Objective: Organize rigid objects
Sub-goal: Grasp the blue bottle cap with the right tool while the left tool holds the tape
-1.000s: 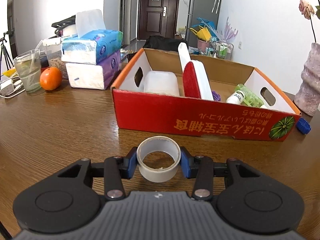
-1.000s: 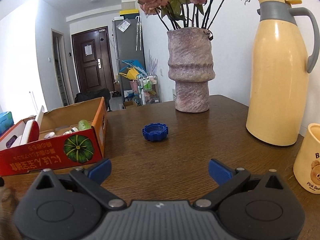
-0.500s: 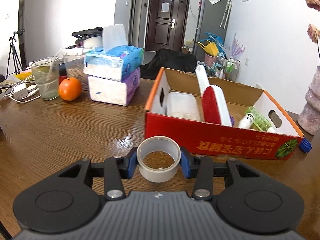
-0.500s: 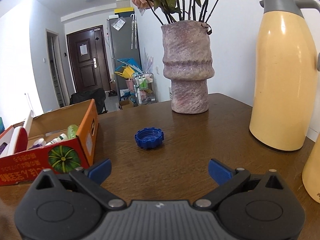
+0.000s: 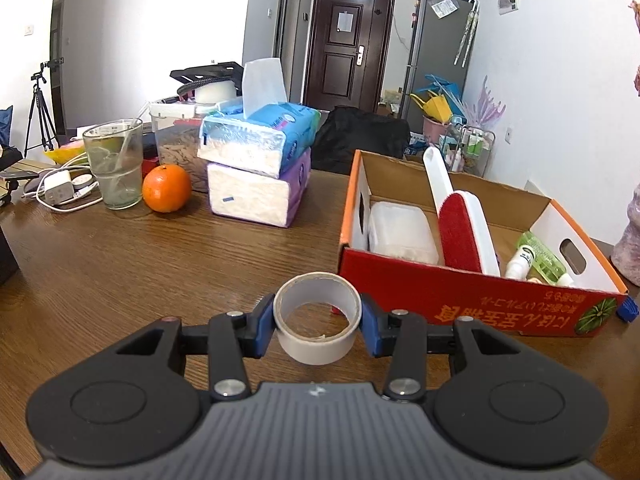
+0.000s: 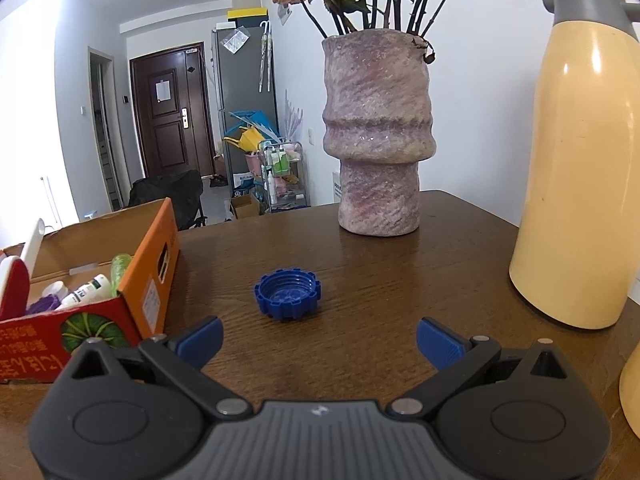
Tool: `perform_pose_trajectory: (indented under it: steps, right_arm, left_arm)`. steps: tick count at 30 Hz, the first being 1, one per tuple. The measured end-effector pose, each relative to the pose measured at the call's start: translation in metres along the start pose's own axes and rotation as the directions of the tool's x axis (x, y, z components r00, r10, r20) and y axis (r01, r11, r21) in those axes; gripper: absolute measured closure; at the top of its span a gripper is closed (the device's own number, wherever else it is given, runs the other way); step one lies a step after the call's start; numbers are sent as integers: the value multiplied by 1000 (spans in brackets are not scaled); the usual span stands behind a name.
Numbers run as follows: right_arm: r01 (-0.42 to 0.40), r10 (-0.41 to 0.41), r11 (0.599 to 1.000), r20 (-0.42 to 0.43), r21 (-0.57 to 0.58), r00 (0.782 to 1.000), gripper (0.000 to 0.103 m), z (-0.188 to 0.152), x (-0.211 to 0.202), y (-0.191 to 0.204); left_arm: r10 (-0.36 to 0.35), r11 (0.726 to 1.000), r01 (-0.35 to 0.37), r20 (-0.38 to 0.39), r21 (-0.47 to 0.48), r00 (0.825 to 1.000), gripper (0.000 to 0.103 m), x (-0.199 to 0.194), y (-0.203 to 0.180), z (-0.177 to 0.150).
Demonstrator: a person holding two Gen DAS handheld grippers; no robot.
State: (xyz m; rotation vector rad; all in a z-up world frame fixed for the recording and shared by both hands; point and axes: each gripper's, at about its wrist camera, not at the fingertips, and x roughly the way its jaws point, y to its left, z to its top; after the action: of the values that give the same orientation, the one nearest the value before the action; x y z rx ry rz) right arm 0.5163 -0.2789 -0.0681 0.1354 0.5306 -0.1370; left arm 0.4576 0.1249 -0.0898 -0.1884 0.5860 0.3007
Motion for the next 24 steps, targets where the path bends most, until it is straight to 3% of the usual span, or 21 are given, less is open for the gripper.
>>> perform_pose_trajectory:
  steps: [18, 24]
  right_arm:
    - [16, -21, 996, -56, -89, 998, 4, 20, 59, 17]
    - [7, -18, 993, -86, -121, 996, 10, 28, 85, 23]
  left_arm:
    - [11, 1000, -11, 13, -1, 1000, 59, 2, 2, 3]
    - [11, 1000, -11, 12, -1, 1000, 59, 2, 1, 3]
